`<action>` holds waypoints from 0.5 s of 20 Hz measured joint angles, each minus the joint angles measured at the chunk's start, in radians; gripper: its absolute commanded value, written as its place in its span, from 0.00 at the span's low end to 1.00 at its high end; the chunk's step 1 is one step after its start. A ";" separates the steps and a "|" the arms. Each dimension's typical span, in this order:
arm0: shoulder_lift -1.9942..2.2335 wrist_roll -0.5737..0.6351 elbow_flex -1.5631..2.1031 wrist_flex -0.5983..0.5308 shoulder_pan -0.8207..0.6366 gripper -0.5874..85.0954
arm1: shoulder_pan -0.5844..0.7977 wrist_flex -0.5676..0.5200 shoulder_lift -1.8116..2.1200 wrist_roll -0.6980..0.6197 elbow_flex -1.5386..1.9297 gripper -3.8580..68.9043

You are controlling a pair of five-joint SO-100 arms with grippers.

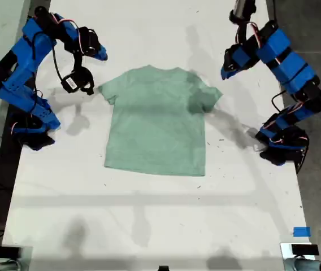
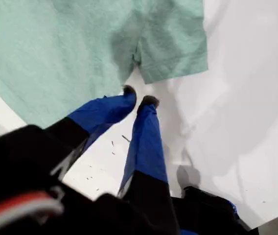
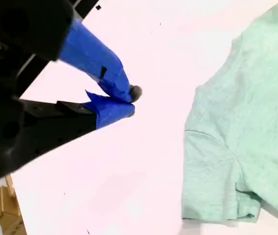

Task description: Fold tshirt

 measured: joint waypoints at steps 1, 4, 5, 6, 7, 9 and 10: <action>-0.014 0.003 -0.009 0.002 0.000 0.01 | 0.014 0.006 -0.005 -0.017 0.000 0.54; -0.044 0.003 -0.017 0.002 0.000 0.01 | 0.040 0.009 -0.044 -0.071 0.000 0.55; -0.044 0.003 -0.017 0.002 0.000 0.01 | 0.052 0.009 -0.057 -0.081 0.000 0.56; -0.044 0.003 -0.017 0.002 0.000 0.01 | 0.064 -0.002 -0.067 -0.089 0.002 0.57; -0.044 0.003 -0.017 0.002 0.000 0.01 | 0.077 -0.025 -0.074 -0.100 0.017 0.58; -0.044 0.003 -0.017 0.002 0.000 0.01 | 0.101 -0.107 -0.078 -0.130 0.092 0.59; -0.044 0.003 -0.017 0.002 0.000 0.01 | 0.115 -0.167 -0.084 -0.150 0.146 0.59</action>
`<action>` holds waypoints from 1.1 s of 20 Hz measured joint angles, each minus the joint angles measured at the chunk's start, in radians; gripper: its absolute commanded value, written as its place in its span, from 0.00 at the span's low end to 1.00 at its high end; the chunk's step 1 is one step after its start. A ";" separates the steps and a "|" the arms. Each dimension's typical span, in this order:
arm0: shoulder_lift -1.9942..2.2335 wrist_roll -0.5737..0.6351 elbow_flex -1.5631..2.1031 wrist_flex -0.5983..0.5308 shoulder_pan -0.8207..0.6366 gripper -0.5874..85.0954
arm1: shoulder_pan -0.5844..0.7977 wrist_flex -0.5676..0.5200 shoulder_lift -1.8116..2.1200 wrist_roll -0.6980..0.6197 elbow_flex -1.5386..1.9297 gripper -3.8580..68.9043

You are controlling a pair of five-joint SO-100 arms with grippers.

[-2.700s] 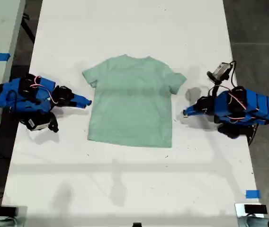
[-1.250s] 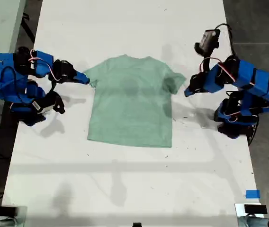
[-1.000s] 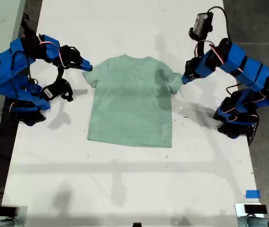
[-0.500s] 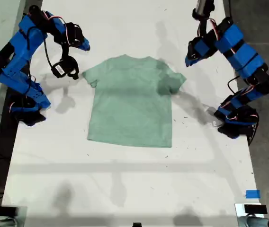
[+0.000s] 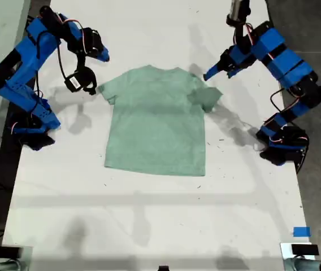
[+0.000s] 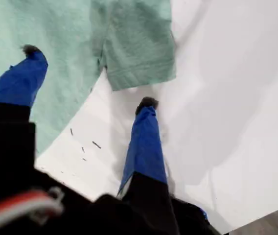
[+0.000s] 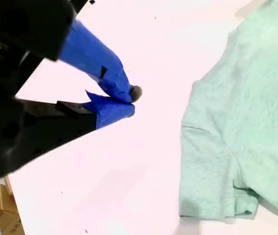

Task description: Fold tshirt

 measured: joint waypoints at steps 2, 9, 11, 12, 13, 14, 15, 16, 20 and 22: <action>-0.005 0.000 0.000 0.000 0.002 0.01 | 0.035 -0.135 -0.051 -0.035 0.115 0.60; -0.017 0.000 -0.002 0.000 0.003 0.01 | 0.098 -0.331 -0.399 -0.092 0.163 0.60; -0.021 0.000 -0.002 0.000 0.003 0.01 | 0.107 -0.333 -0.422 -0.097 0.129 0.58; -0.021 0.000 -0.002 0.000 0.003 0.01 | 0.109 -0.328 -0.453 -0.100 0.101 0.53; -0.023 0.000 -0.002 0.000 0.003 0.01 | 0.109 -0.313 -0.471 -0.100 0.075 0.36; -0.026 0.000 -0.002 0.000 0.003 0.01 | 0.107 -0.298 -0.486 -0.100 0.052 0.14; -0.035 0.000 -0.002 0.000 0.003 0.01 | 0.107 -0.287 -0.495 -0.098 0.038 0.07; -0.040 0.000 0.000 0.000 0.003 0.01 | 0.107 -0.279 -0.495 -0.097 0.020 0.06; -0.041 0.000 0.046 -0.021 0.014 0.01 | 0.092 -0.181 -0.500 -0.064 -0.058 0.05; -0.041 0.000 0.074 -0.035 0.012 0.01 | 0.063 -0.107 -0.499 -0.054 -0.115 0.05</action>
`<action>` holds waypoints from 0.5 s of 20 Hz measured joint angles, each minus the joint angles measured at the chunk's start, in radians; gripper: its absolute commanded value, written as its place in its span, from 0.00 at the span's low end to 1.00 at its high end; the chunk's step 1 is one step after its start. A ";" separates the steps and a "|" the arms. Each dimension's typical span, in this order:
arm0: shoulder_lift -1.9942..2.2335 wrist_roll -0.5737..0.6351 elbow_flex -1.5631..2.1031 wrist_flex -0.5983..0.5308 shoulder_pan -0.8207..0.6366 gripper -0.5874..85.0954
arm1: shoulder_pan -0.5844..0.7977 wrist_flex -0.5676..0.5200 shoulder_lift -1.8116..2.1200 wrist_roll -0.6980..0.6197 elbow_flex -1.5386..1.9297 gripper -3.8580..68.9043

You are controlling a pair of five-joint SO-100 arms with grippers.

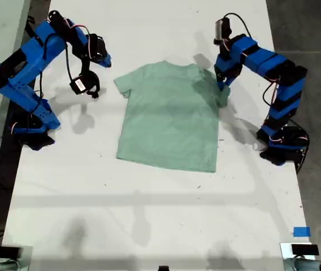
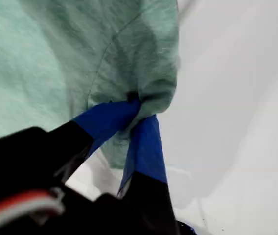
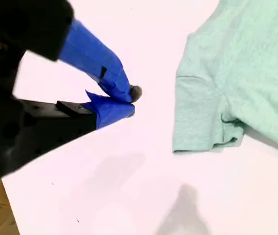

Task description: Fold tshirt

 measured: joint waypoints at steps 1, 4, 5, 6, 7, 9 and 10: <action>0.000 0.000 0.006 -0.006 0.002 0.01 | -0.017 0.031 0.000 0.009 -0.028 0.05; 0.000 0.000 0.031 -0.018 0.020 0.01 | -0.077 0.155 0.009 0.044 -0.158 0.05; 0.000 -0.002 0.040 -0.023 0.021 0.01 | -0.104 0.193 0.009 0.063 -0.219 0.05; 0.000 -0.002 0.049 -0.028 0.021 0.01 | -0.132 0.232 0.009 0.080 -0.290 0.05; 0.000 -0.006 0.052 -0.029 0.023 0.01 | -0.160 0.265 0.009 0.098 -0.356 0.05; 0.000 -0.006 0.058 -0.029 0.026 0.01 | -0.219 0.288 0.011 0.141 -0.453 0.05; 0.000 -0.006 0.060 -0.032 0.026 0.01 | -0.249 0.288 0.011 0.167 -0.486 0.05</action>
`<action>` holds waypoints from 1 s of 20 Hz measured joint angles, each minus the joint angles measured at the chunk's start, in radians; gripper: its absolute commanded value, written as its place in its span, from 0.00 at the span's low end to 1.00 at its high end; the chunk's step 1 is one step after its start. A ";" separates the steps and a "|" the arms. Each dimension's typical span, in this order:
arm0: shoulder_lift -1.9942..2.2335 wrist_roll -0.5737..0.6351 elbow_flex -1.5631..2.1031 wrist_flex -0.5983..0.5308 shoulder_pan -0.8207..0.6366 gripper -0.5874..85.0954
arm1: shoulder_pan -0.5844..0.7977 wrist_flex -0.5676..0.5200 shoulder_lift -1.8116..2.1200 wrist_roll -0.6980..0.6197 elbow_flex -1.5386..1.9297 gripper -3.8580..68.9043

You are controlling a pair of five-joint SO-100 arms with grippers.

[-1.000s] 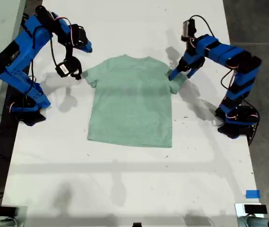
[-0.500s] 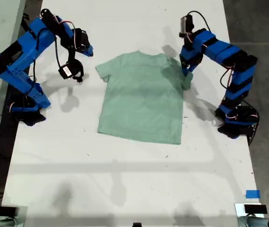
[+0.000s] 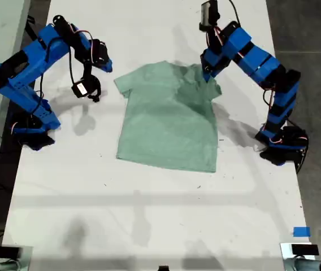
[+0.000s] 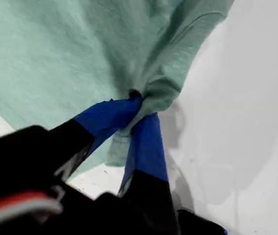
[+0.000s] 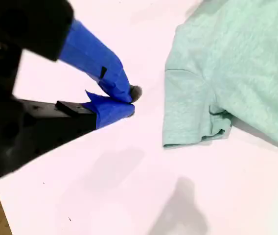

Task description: Fold tshirt

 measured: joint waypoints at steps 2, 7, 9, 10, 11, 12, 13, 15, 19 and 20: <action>0.000 -0.005 0.005 -0.006 0.003 0.01 | -0.058 -0.003 -0.015 0.061 -0.063 0.05; 0.000 -0.020 0.005 -0.015 0.012 0.01 | -0.175 -0.175 -0.230 0.206 -0.133 0.05; 0.000 -0.025 0.005 -0.015 0.026 0.01 | -0.192 -0.256 -0.296 0.241 -0.133 0.36; 0.000 -0.026 0.005 -0.015 0.029 0.01 | -0.196 -0.275 -0.318 0.249 -0.133 0.56; 0.000 -0.026 0.005 -0.015 0.031 0.01 | -0.199 -0.279 -0.325 0.255 -0.133 0.69; 0.000 -0.028 0.005 -0.015 0.031 0.02 | -0.199 -0.272 -0.325 0.256 -0.133 0.66; 0.000 -0.028 0.005 -0.015 0.032 0.02 | -0.199 -0.258 -0.322 0.252 -0.133 0.61; 0.000 -0.028 0.005 -0.015 0.032 0.03 | -0.199 -0.190 -0.311 0.235 -0.133 0.54; 0.000 -0.028 0.005 -0.005 0.026 0.16 | -0.126 -0.006 -0.072 0.169 -0.130 0.51; 0.002 -0.028 0.005 0.005 0.017 0.22 | -0.094 0.011 0.015 0.150 -0.095 0.47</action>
